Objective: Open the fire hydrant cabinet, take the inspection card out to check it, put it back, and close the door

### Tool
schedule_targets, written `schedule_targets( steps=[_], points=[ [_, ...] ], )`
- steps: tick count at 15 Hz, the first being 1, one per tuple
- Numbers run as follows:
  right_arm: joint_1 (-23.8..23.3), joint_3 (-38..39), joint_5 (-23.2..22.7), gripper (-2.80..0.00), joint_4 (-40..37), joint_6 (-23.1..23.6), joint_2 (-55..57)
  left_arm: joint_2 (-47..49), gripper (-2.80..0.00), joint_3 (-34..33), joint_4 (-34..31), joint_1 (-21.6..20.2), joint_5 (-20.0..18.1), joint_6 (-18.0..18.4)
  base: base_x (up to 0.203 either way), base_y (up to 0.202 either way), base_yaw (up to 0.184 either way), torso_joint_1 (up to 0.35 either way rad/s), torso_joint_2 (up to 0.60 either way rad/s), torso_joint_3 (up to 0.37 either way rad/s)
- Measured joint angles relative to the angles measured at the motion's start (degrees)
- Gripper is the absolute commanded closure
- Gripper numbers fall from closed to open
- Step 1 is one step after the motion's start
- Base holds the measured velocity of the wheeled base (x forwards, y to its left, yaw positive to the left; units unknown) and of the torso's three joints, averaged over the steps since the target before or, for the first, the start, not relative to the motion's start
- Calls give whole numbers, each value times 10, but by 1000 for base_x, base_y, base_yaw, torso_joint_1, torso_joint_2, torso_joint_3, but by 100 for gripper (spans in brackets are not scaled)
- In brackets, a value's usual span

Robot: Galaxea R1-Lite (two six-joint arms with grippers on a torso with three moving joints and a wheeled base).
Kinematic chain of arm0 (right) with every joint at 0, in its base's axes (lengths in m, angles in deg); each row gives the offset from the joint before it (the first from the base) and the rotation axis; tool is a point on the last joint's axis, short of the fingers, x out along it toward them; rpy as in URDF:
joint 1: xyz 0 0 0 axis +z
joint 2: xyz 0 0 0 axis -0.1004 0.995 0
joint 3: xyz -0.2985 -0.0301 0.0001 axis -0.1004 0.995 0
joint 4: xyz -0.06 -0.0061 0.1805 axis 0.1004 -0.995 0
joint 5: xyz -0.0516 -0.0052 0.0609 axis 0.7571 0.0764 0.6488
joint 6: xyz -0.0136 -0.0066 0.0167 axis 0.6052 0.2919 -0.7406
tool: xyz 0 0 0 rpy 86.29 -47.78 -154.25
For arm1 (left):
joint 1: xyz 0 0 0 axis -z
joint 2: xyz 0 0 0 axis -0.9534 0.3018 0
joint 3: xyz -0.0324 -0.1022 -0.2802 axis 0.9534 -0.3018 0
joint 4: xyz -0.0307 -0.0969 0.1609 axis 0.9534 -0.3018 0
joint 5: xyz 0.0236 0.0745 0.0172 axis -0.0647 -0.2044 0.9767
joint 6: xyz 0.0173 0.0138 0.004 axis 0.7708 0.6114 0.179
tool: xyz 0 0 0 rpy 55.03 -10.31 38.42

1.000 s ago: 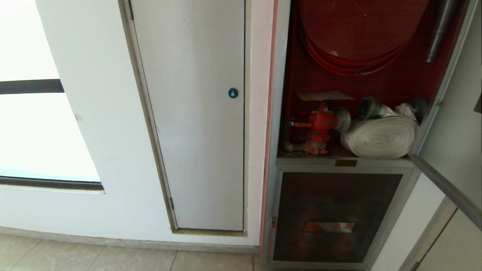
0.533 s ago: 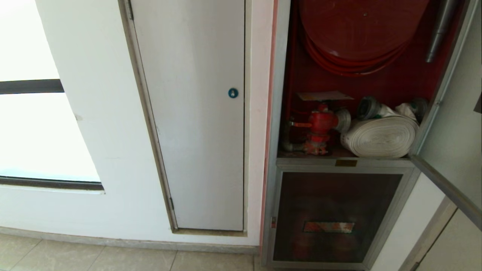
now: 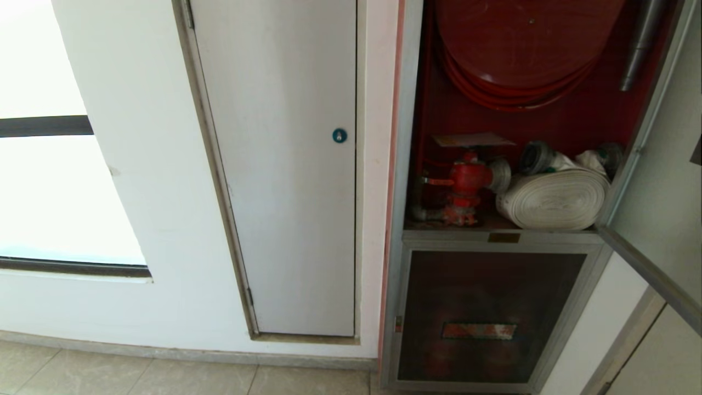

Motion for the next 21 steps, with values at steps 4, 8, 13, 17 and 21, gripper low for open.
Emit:
schedule_targets(
  steps=[4, 8, 13, 17, 21],
  points=[
    [0, 0, 0, 0, 0, 0, 0, 0, 0, 0, 0, 0, 0, 0, 154, 0, -1, 5, 0, 2],
    [0, 0, 0, 0, 0, 0, 0, 0, 0, 0, 0, 0, 0, 1, 196, 0, 1, 4, 4, 0],
    [0, 0, 0, 0, 0, 0, 0, 0, 0, 0, 0, 0, 0, 1, 198, 0, -1, 1, 2, 2],
    [0, 0, 0, 0, 0, 0, 0, 0, 0, 0, 0, 0, 0, 1, 198, 0, -1, 3, 2, 3],
    [0, 0, 0, 0, 0, 0, 0, 0, 0, 0, 0, 0, 0, 1, 196, 0, -1, 1, 2, 3]
  ],
)
